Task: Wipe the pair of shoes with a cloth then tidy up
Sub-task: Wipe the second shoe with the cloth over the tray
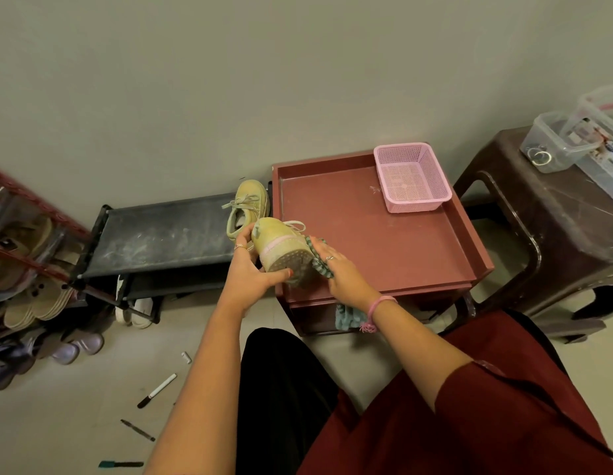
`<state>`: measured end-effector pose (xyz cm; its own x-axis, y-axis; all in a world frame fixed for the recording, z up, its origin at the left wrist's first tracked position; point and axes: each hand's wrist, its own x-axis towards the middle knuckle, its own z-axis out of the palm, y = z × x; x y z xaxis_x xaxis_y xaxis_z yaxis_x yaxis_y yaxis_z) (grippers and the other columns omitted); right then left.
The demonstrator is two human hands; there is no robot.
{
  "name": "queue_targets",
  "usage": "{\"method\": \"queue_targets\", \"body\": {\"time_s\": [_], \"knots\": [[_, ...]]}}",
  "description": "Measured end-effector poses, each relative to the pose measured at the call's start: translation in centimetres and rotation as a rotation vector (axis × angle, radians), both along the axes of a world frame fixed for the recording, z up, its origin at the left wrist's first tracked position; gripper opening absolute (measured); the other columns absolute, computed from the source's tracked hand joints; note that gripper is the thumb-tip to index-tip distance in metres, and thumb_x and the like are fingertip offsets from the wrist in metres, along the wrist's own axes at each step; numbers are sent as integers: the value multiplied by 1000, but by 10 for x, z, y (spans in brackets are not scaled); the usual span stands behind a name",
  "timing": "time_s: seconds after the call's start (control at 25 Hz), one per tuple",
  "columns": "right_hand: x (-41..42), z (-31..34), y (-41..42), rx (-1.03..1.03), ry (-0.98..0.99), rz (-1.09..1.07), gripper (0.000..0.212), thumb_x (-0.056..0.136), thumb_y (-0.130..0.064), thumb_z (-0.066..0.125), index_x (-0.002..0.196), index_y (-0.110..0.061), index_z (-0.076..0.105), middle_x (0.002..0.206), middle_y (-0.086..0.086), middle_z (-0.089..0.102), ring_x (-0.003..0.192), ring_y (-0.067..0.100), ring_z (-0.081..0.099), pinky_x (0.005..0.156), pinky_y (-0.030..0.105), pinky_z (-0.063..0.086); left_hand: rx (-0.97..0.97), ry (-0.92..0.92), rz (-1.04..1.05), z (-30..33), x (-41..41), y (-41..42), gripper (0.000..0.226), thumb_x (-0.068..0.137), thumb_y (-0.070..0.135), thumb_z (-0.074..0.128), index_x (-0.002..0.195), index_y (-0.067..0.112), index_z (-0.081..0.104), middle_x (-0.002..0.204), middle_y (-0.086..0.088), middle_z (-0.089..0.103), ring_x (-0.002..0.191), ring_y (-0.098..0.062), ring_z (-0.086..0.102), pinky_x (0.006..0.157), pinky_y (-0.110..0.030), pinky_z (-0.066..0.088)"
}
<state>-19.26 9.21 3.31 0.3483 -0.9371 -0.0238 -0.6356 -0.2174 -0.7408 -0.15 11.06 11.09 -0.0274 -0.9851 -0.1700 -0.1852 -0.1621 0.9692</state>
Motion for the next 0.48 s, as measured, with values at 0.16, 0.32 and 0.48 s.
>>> {"method": "queue_targets", "body": {"time_s": [0.16, 0.32, 0.48], "knots": [[-28, -17, -3, 228, 167, -10, 87, 74, 21, 36, 151, -13, 13, 155, 7, 22, 141, 23, 26, 111, 18, 18, 106, -146, -143, 12, -1, -3, 106, 68, -17, 70, 129, 49, 16, 121, -3, 50, 89, -11, 65, 67, -24, 58], [-35, -18, 1, 385, 158, -24, 81, 81, 14, 38, 151, -15, 10, 152, 11, 31, 136, 29, 34, 108, 24, 27, 221, -223, -229, 17, -3, -2, 107, 71, -17, 63, 124, 55, 4, 124, -16, 49, 96, -23, 58, 84, -44, 55], [-18, 6, 6, 392, -13, -78, 79, 84, 13, 38, 151, -21, 13, 151, 8, 33, 133, 24, 39, 97, 16, 31, 288, -132, -154, 14, 3, 1, 109, 71, -16, 69, 124, 53, 3, 128, -9, 47, 105, -19, 56, 73, -27, 55]]}}
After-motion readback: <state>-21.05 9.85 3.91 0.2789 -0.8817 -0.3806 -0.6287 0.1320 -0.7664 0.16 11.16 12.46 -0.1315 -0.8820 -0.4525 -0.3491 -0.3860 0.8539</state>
